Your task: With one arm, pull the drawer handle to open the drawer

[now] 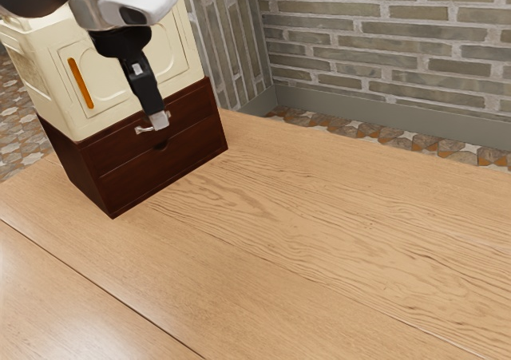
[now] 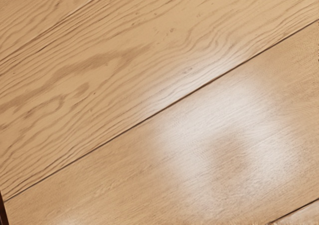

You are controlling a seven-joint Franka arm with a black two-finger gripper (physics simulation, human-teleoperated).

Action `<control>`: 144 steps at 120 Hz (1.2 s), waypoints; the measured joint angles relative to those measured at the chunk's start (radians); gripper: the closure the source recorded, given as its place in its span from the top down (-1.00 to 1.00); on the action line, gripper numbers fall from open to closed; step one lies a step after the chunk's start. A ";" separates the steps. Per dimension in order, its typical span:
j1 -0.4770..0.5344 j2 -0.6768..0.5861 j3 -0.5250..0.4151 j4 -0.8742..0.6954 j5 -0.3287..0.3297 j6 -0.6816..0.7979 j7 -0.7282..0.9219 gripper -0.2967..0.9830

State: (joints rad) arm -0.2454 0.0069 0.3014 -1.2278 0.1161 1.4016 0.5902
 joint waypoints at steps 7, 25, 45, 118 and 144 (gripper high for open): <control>0.001 0.009 0.001 -0.002 -0.001 -0.002 0.020 0.53; -0.009 -0.010 0.040 -0.010 0.004 -0.014 0.075 0.53; 0.060 0.043 0.067 -0.021 0.073 -0.037 0.153 0.53; 0.318 0.119 0.072 -0.096 0.104 0.141 0.201 0.53; 0.254 0.152 0.066 -0.134 0.201 0.328 0.149 0.53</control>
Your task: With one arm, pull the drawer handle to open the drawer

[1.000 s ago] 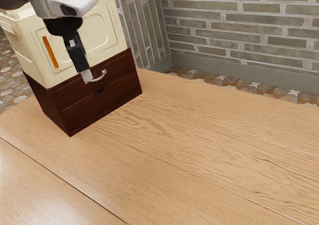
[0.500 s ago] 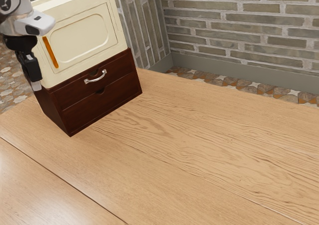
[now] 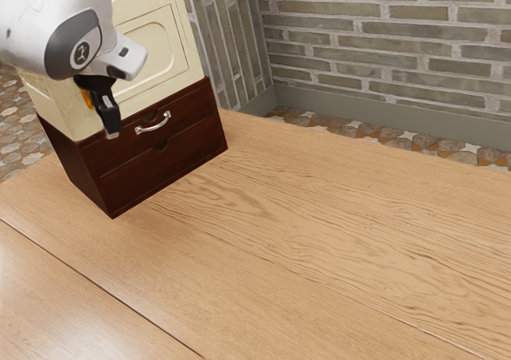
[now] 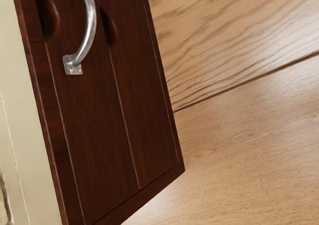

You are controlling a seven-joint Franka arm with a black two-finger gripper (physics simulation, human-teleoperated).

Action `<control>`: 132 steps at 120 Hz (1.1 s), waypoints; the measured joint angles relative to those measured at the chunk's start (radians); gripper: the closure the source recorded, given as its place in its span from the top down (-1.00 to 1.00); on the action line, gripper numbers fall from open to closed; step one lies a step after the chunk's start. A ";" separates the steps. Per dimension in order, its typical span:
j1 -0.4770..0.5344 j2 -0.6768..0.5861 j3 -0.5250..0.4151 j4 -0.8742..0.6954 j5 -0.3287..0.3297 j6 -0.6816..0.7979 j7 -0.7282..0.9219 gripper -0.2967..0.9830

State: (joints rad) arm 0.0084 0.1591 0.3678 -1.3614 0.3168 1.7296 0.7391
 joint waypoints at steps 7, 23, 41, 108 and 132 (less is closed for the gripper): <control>-0.012 0.005 0.000 -0.001 0.042 0.025 -0.027 0.53; -0.003 0.024 -0.001 -0.001 0.096 0.063 -0.075 0.54; -0.008 0.056 -0.004 -0.001 0.106 0.095 -0.118 0.54; 0.019 0.119 -0.006 -0.011 0.012 0.137 -0.203 0.54; 0.021 0.137 -0.026 -0.006 0.011 0.178 -0.216 0.54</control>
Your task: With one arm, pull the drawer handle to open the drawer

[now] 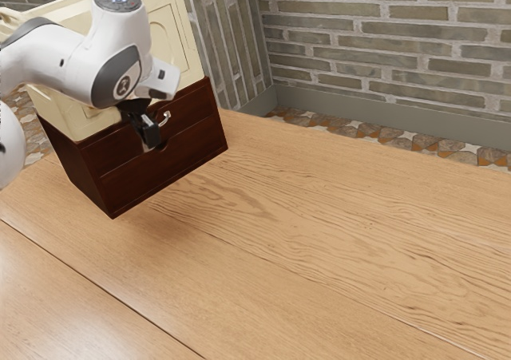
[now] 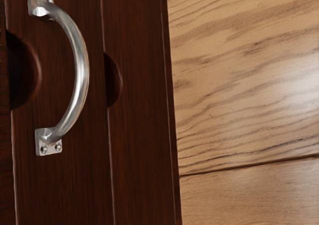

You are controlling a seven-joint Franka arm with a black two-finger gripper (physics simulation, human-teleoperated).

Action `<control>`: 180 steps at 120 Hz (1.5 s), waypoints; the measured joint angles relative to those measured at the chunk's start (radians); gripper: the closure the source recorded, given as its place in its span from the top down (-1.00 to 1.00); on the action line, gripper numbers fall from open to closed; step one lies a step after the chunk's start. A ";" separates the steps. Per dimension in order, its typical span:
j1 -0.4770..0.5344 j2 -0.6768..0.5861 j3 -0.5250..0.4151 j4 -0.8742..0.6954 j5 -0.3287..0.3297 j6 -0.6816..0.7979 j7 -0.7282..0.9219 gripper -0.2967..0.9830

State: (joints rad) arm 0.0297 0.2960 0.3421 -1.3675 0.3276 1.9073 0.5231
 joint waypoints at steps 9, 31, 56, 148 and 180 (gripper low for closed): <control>0.000 0.008 -0.002 0.005 0.009 0.011 -0.004 0.53; 0.007 0.038 -0.004 0.019 0.045 0.037 -0.014 0.54; 0.064 0.079 -0.056 0.032 0.047 0.081 -0.024 0.54; 0.095 0.144 -0.101 0.071 0.044 0.160 -0.045 0.54; 0.122 0.167 -0.126 0.083 0.044 0.181 -0.052 0.54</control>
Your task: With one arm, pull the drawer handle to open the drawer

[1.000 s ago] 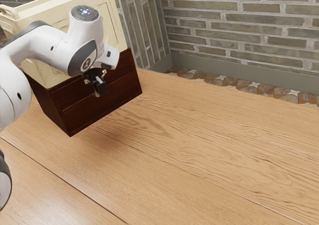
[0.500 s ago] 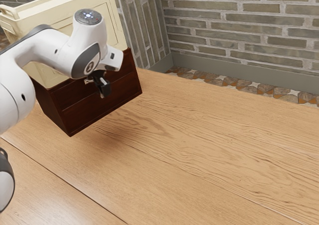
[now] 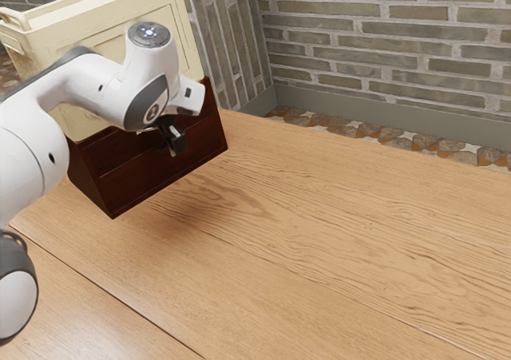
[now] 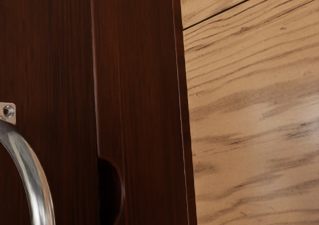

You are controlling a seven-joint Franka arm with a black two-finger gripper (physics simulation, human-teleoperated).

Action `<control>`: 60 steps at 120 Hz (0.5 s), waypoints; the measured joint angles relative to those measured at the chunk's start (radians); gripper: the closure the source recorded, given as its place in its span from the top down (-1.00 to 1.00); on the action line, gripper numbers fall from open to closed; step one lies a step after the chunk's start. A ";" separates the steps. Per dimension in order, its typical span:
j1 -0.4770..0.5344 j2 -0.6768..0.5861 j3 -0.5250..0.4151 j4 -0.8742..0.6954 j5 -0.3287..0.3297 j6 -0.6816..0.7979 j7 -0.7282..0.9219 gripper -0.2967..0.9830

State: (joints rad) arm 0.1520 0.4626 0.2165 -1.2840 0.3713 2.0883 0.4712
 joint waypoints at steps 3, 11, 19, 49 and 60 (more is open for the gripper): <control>0.005 0.003 -0.005 0.000 0.000 0.002 -0.001 0.54; 0.023 0.013 -0.021 0.001 0.000 0.006 -0.002 0.55; 0.032 0.017 -0.038 0.001 0.000 0.010 -0.003 0.54; 0.021 -0.026 -0.064 -0.057 -0.001 0.015 -0.006 0.53; 0.010 -0.053 -0.065 -0.081 -0.001 0.016 -0.007 0.47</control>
State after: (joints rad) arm 0.1621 0.4093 0.1520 -1.3646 0.3707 2.1039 0.4639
